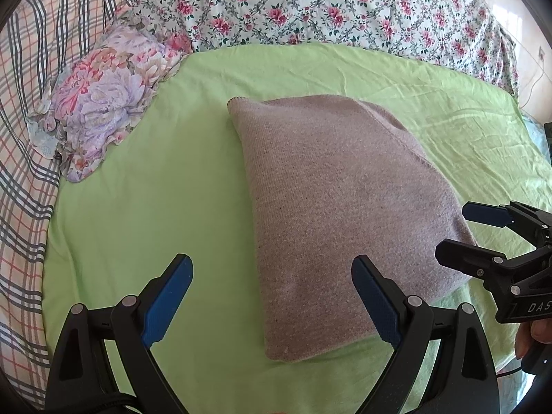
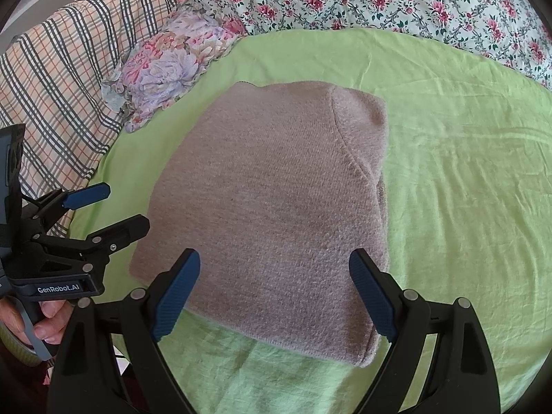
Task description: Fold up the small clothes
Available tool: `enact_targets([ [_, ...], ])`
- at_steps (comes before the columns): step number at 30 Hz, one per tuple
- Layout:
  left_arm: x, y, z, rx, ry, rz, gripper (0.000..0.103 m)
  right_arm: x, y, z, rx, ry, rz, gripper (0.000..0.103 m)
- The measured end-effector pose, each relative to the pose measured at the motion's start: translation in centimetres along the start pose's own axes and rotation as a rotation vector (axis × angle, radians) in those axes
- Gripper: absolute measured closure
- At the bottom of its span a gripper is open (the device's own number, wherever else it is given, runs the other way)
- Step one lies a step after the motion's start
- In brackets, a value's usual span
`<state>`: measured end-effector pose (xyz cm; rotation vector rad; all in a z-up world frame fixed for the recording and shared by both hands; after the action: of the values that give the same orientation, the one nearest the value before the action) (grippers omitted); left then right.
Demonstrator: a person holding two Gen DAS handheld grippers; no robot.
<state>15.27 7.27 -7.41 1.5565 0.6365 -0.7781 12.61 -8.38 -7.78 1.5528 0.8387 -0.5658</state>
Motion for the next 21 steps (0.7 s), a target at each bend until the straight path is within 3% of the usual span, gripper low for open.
enact_targets([
  [21,-0.23,0.18,0.16,-0.001,-0.002,0.003,0.009,-0.34,0.24,-0.12,0.005,0.0,0.013,0.014],
])
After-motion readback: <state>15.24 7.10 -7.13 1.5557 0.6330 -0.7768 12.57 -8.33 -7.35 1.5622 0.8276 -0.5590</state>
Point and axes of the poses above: each gripper's, at about its wrist camera, not at the fingertips, and x roughly the way its jaws point, z to its right, y to its top, the point moved 10 cm from there along x, roughly the way its jaws point, and after that the axes turned 1 degree about z, right-handed, at the moved point
